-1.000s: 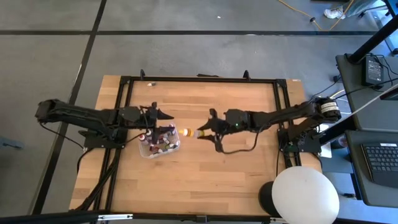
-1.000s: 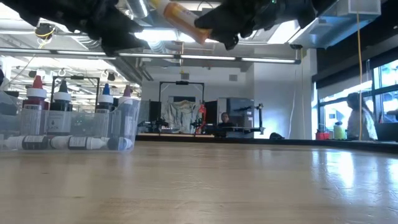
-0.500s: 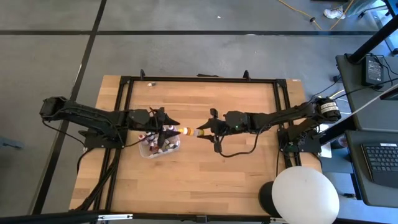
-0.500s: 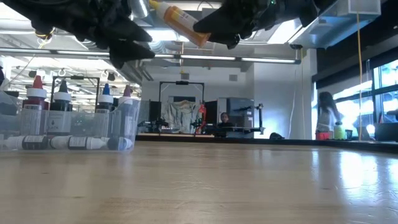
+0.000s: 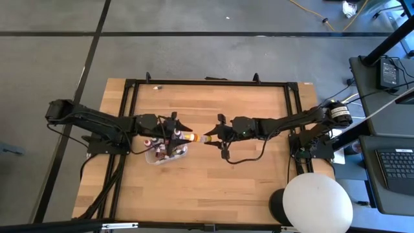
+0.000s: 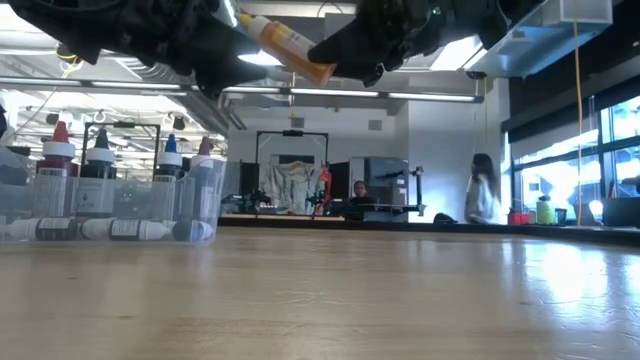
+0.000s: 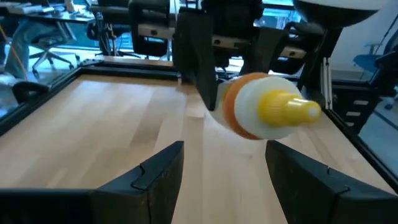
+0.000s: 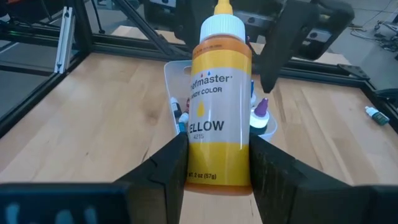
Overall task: Pick & Place food coloring
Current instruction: Put the large yellow food coloring bottle into the transparent bin
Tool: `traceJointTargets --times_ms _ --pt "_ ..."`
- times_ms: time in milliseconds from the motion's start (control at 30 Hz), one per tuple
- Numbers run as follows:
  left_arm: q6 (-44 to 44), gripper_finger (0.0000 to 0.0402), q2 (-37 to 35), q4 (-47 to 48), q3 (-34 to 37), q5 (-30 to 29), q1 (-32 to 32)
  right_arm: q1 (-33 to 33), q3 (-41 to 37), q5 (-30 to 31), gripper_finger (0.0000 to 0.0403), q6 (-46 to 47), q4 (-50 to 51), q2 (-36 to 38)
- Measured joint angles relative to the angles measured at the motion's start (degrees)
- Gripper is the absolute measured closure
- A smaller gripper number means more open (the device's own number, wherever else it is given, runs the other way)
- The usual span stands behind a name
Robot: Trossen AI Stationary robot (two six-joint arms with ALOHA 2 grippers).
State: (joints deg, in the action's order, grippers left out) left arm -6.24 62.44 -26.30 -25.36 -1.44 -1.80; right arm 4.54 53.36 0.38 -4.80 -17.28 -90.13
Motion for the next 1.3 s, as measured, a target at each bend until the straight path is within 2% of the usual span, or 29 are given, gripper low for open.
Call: traceJointTargets --times_ms 300,1000,1167,1300 --pt "0.95 0.0181 0.21 -3.17 0.00 2.86 -0.41 -0.02 -0.04 0.17 0.0253 0.15 -0.20 -1.63" --pt "2.07 0.0186 0.57 -2.55 0.00 -0.21 -1.16 -0.11 -0.02 0.00 0.0253 0.11 -0.76 -2.47" --pt "2.50 0.0200 0.58 -2.20 0.00 -0.19 -1.16 -0.13 -0.02 0.02 0.0253 0.07 -0.83 -2.47" --pt "2.56 0.0228 0.56 -2.19 0.00 -0.14 -1.16 -0.19 -0.02 0.20 0.0253 0.07 -0.85 -2.47"
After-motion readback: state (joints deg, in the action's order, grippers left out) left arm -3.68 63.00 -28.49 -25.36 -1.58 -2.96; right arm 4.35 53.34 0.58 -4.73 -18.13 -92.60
